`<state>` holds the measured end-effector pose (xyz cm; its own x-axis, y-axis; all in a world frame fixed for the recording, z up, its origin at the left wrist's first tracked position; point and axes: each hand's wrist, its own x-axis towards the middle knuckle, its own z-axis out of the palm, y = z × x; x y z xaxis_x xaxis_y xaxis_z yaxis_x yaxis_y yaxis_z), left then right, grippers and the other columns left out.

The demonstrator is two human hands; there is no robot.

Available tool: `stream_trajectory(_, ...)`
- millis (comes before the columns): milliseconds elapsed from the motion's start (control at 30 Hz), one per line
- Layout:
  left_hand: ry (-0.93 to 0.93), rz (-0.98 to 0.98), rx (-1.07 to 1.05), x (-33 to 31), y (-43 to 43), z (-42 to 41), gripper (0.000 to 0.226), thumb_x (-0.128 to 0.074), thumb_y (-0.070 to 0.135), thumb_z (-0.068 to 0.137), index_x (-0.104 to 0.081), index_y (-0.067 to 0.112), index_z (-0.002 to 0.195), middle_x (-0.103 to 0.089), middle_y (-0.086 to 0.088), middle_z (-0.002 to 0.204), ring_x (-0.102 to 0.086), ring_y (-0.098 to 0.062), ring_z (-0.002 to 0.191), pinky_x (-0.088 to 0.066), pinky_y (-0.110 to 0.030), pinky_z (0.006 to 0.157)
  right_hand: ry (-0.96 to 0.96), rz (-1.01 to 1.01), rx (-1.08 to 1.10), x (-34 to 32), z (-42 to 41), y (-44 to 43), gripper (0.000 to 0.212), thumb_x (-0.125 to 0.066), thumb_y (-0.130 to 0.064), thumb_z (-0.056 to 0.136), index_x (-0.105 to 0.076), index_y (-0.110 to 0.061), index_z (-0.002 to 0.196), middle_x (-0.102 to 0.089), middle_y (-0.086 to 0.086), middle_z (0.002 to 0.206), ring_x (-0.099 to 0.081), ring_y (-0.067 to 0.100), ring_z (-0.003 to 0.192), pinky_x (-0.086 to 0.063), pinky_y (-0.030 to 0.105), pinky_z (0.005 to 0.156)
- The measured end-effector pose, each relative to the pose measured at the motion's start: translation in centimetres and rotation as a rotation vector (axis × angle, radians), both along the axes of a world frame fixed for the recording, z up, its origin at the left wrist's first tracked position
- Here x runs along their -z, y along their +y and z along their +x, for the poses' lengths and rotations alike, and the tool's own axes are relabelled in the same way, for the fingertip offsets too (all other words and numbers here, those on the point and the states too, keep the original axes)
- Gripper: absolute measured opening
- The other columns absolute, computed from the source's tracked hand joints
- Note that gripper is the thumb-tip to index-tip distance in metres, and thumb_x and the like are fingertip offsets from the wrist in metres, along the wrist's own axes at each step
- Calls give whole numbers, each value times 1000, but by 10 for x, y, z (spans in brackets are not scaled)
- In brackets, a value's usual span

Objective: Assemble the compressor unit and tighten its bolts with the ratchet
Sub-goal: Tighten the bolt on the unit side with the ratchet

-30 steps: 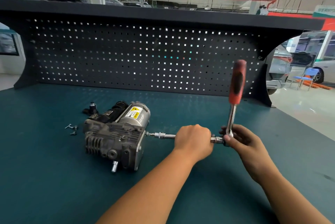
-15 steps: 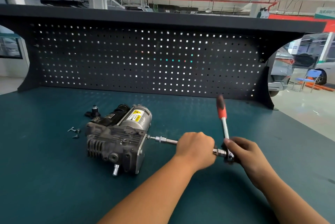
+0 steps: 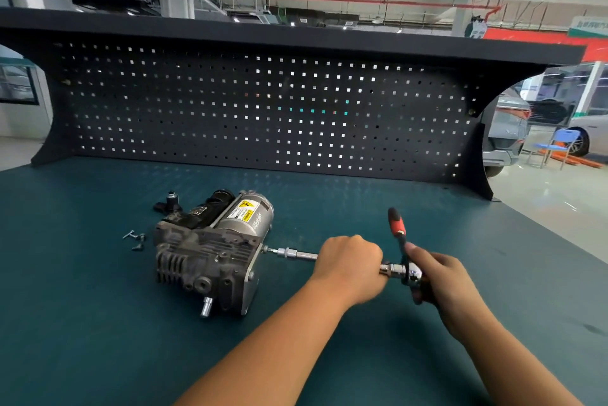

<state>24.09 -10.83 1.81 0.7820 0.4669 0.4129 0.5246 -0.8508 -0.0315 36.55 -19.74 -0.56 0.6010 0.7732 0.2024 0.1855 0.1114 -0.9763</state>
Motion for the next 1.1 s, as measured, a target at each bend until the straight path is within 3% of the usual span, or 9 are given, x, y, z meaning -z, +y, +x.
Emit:
stream_trajectory(133,21,15,-57,11,-8,-2,21,-50,30,92,-63,14,85,-65,-11,90,-60,-33,84,-17,-29,48,-7,47,-66,6,-5,-12,19,-65,-28,82,-70,-10,80,-66,9,76,-62,15,65,-49,35,69)
stream_trajectory(233,35,45,-46,13,-10,-5,21,-48,24,91,-65,12,88,-66,-12,91,-60,-34,84,-16,-31,49,-82,213,-151,9,-12,-29,16,-66,-21,74,-72,-25,88,-71,-1,86,-65,9,80,-51,22,71)
stream_trajectory(333,86,40,-30,9,-7,-6,24,-44,26,90,-64,13,85,-66,-11,90,-60,-36,83,-26,-30,55,-307,253,-163,18,-16,-35,48,-65,18,71,-72,-28,83,-67,-7,95,-64,6,89,-48,13,77)
stream_trajectory(400,118,22,-42,7,-4,-5,22,-45,27,88,-63,15,83,-65,-10,89,-59,-35,81,-31,-30,59,-393,223,-129,22,-17,-34,61,-63,27,67,-73,-32,80,-65,-8,101,-63,8,94,-48,17,82)
stream_trajectory(533,96,0,-35,11,-2,-5,15,-47,28,85,-52,21,72,-64,-8,84,-57,-33,78,-31,-30,58,-165,236,-57,21,-21,-29,37,-62,13,80,-73,-22,82,-73,-7,87,-66,3,79,-50,13,71)
stream_trajectory(633,-12,48,-21,19,-6,-5,19,-49,29,87,-61,16,81,-66,-10,88,-60,-34,85,-29,-32,63,-112,137,56,13,-26,-16,13,-56,-11,92,-66,-10,83,-67,3,71,-59,7,58,-48,15,54)
stream_trajectory(767,-60,71,-37,29,-10,1,29,-47,33,91,-65,10,87,-67,-13,90,-62,-36,86,-31,-33,64,-109,-128,115,15,-22,-10,39,-49,-31,96,-58,-6,67,-55,7,55,-45,17,40,-36,23,42)
stream_trajectory(933,8,76,-13,24,-6,1,27,-47,30,88,-67,12,88,-68,-12,90,-63,-37,86,-33,-31,61,-188,139,-41,20,-19,-24,7,-58,-9,91,-61,-13,88,-63,-6,70,-56,8,61,-46,17,57)
stream_trajectory(1100,-12,55,-15,17,-6,-1,28,-46,32,89,-65,12,84,-66,-13,87,-61,-38,82,-30,-31,57,-622,307,74,29,-31,-25,20,-58,-13,90,-59,-33,88,-61,-6,90,-58,6,83,-45,13,76)
